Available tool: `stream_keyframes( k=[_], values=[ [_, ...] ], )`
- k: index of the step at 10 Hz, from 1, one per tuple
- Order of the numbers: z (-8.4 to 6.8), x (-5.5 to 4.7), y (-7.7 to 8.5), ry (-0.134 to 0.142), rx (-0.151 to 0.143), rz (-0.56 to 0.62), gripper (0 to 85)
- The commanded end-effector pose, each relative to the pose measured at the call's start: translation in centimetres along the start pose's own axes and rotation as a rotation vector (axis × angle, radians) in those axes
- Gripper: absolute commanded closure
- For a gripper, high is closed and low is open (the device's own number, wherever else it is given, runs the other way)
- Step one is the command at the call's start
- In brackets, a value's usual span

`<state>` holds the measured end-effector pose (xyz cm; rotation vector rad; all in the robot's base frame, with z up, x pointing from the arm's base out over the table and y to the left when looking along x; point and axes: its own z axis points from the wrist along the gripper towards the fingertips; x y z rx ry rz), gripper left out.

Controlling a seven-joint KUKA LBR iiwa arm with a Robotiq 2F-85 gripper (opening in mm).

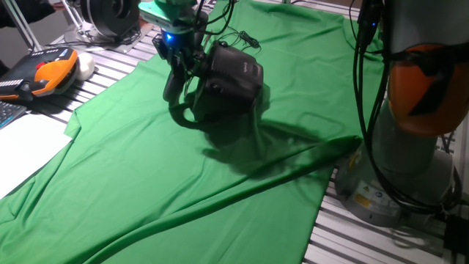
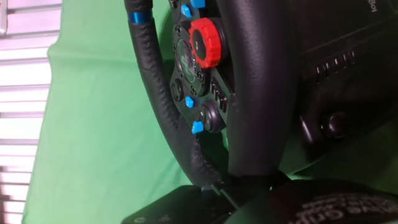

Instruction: Rotate the steering wheel 90 degrees clockwise

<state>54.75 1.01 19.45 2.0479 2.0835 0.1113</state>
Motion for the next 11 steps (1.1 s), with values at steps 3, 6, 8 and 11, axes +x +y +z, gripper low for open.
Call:
stream_keyframes(
  k=[3,6,8,11],
  values=[
    [0.8,0.3,0.1,-0.003,-0.015,0.012,68.0],
    [2.0,0.8,0.0,-0.025,-0.049,0.039,68.0],
    [2.3,1.0,0.1,-0.03,-0.058,0.051,68.0],
    [3.0,1.2,0.3,-0.042,-0.065,0.068,85.0]
  ],
)
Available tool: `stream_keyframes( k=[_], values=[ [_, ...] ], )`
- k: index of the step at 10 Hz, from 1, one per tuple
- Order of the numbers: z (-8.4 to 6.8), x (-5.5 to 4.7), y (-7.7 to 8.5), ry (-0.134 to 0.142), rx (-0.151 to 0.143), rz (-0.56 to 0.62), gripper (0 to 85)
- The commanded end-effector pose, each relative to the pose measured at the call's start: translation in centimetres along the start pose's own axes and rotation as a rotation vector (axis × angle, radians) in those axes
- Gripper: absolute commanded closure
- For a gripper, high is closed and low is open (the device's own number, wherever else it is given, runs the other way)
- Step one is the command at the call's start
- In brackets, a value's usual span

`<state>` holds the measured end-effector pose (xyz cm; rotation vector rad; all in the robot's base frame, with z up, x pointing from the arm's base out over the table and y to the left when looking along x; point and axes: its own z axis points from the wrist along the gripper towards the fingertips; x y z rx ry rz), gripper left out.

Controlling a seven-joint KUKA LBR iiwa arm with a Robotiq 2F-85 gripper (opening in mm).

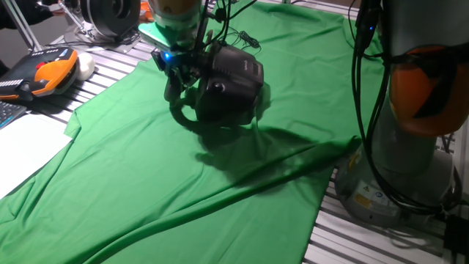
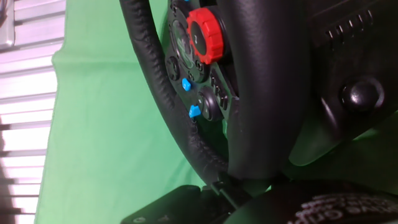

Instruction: Rotate the steering wheel 90 degrees clockwise

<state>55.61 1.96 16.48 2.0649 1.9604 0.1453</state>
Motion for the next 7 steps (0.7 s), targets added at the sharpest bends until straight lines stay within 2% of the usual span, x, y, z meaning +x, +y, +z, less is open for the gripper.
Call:
stream_keyframes(
  k=[1,3,7],
  values=[
    [0.13,0.06,0.03,-0.005,-0.002,0.002,85.0],
    [0.26,0.19,0.07,-0.003,-0.001,0.01,85.0],
    [0.9,0.8,0.28,-0.02,-0.009,0.029,85.0]
  ],
)
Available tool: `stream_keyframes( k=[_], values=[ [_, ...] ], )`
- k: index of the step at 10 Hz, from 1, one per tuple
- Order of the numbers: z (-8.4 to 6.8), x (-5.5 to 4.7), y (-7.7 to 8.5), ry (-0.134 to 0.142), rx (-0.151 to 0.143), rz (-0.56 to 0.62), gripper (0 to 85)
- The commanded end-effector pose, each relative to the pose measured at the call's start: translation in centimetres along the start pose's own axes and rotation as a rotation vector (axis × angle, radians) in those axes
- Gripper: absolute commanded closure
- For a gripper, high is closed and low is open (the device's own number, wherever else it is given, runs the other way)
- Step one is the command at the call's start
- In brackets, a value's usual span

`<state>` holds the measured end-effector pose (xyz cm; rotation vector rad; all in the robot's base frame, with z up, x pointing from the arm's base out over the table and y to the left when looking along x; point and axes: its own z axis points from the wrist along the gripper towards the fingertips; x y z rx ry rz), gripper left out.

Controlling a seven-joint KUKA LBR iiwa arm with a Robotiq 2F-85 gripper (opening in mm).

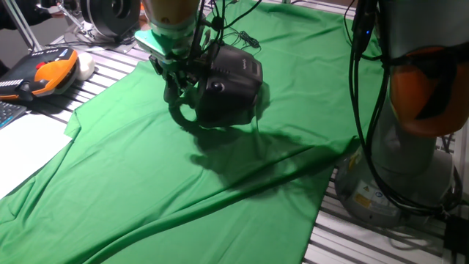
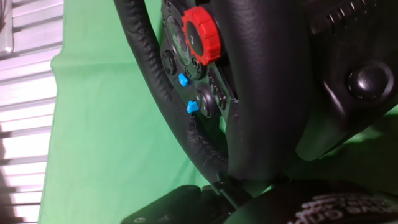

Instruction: Rotate the steering wheel 90 degrees clockwise

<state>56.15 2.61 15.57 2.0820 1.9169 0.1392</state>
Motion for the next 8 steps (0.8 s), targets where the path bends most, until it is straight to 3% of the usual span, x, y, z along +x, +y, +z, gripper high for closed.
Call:
stream_keyframes(
  k=[1,8],
  values=[
    [0.01,0.01,0.03,0.003,0.0,0.001,85.0],
    [0.64,-0.02,0.18,-0.003,-0.02,0.036,85.0]
  ],
)
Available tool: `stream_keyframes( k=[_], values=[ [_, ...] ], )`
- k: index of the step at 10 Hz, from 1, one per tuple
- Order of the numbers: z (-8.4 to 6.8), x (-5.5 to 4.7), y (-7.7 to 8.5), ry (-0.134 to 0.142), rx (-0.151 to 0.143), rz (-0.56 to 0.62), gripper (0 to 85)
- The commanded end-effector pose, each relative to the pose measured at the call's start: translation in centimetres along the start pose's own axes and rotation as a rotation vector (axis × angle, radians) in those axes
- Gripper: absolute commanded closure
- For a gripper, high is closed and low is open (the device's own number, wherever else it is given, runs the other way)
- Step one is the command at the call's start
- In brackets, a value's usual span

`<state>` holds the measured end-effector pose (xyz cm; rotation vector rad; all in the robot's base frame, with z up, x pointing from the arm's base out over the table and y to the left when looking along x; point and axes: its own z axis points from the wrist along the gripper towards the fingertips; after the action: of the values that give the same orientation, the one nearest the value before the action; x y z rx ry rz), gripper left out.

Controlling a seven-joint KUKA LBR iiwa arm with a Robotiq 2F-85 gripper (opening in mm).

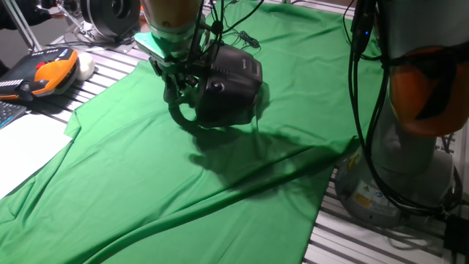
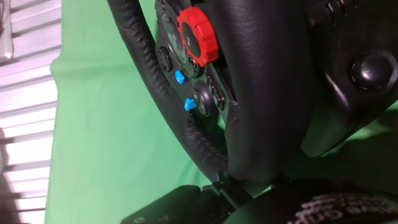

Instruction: Rotate the steering wheel 90 degrees clockwise

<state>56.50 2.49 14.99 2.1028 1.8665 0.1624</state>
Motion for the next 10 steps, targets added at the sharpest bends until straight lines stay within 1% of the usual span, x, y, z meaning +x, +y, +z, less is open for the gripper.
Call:
stream_keyframes(
  k=[1,3,6,8,10],
  values=[
    [0.19,0.03,0.01,-0.002,-0.006,0.004,85.0],
    [0.53,0.08,0.06,-0.009,-0.018,0.009,85.0],
    [0.74,0.03,0.3,-0.015,-0.027,0.017,85.0],
    [0.89,0.01,0.41,-0.014,-0.03,0.02,85.0],
    [1.11,0.05,0.43,-0.01,-0.026,0.019,85.0]
  ],
)
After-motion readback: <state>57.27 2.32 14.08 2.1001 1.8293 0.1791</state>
